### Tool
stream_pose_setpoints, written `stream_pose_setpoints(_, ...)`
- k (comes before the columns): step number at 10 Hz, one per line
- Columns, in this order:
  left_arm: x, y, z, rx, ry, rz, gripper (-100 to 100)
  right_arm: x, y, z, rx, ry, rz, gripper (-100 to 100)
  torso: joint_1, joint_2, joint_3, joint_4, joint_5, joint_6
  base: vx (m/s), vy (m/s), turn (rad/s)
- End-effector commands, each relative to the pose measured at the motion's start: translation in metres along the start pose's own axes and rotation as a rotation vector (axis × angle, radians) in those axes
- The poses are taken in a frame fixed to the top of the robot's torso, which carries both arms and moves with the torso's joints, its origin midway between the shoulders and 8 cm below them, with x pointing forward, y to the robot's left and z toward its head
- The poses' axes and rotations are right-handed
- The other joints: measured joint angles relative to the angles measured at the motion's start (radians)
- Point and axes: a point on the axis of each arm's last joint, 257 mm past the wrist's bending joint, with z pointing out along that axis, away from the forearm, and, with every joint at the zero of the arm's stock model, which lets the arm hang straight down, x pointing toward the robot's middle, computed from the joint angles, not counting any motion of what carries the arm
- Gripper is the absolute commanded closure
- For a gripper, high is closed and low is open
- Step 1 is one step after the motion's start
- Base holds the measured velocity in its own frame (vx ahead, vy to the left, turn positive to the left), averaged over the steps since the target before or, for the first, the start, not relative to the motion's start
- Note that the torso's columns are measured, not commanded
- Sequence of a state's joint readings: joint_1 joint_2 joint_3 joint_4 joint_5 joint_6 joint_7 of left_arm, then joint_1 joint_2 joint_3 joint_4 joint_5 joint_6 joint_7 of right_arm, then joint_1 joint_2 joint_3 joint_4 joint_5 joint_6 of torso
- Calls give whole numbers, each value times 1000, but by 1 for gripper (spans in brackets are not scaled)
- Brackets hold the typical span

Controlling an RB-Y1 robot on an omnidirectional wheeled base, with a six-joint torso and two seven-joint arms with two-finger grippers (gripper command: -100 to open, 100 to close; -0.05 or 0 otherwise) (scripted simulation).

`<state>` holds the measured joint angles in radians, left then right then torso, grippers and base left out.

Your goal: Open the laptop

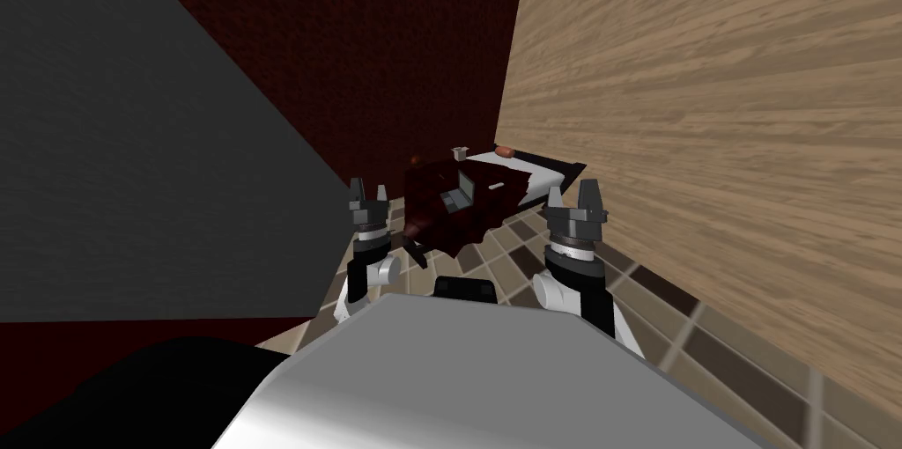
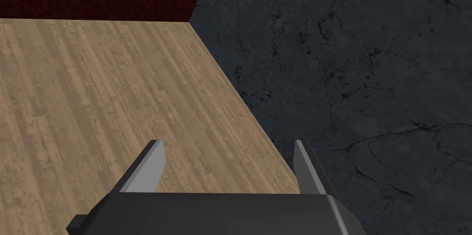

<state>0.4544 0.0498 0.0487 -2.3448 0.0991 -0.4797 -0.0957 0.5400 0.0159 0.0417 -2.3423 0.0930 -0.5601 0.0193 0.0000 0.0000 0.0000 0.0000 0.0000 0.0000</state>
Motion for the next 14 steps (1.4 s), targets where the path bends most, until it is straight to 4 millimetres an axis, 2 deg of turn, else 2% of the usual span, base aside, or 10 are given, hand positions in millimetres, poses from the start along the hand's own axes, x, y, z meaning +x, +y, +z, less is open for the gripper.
stream_pose_setpoints(1,0,0,0,0,0,0,0,0,0,0,0,0,0,0,0,40,-82,41,0,0,0,0,0)
stream_pose_setpoints(9,0,0,0,0,0,0,0,0,0,0,0,0,0,0,0,618,-1234,617,0,0,0,0,0)
stream_pose_setpoints(10,0,11,-1,-34,39,29,-100,0,0,0,0,0,0,0,0,691,-1382,691,0,0,60,-102,-41)
stream_pose_setpoints(11,-1,17,-2,-51,51,41,-100,0,0,0,0,0,0,0,-5,723,-1452,723,-1,0,91,-129,-36)
stream_pose_setpoints(14,-8,38,-6,-116,80,84,-100,0,0,0,0,0,0,0,-1,737,-1476,737,0,0,90,-144,-32)
